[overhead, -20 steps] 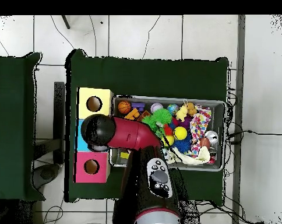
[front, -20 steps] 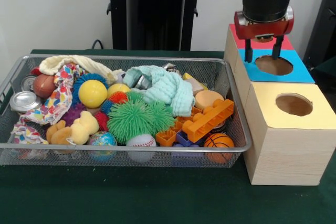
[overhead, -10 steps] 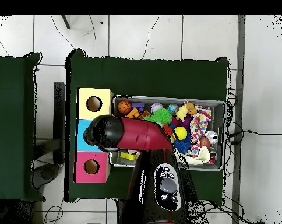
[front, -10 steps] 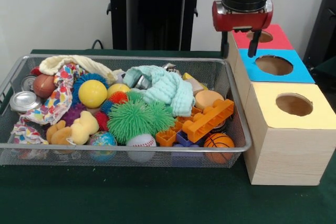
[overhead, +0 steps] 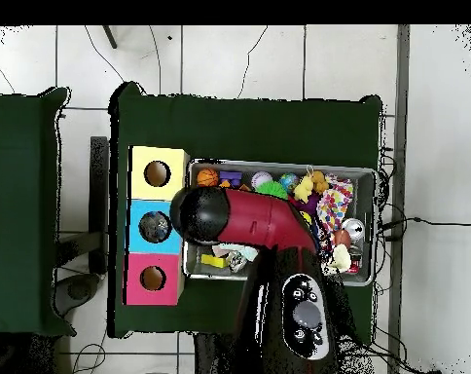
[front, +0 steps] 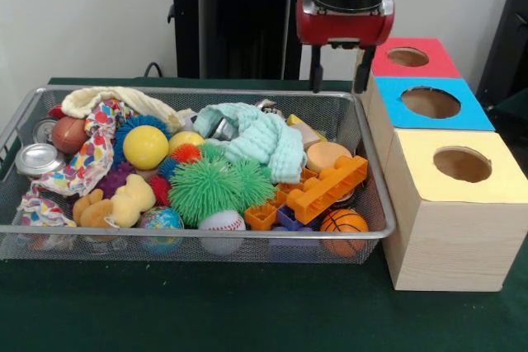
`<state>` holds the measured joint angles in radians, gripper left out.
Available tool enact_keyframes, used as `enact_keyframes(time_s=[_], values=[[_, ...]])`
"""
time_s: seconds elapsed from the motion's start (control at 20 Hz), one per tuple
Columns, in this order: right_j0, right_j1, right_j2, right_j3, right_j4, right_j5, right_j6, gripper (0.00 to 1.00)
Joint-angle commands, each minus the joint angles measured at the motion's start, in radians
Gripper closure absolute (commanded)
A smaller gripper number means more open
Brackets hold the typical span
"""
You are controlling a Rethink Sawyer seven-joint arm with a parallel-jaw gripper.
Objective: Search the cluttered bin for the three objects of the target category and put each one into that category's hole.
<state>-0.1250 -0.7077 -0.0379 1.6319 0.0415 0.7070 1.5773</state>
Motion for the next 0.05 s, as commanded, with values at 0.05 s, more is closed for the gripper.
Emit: enact_keyframes(time_s=[0.05], values=[[-0.027,0.009,-0.008,-0.055,-0.068,0.103,0.065,0.00]])
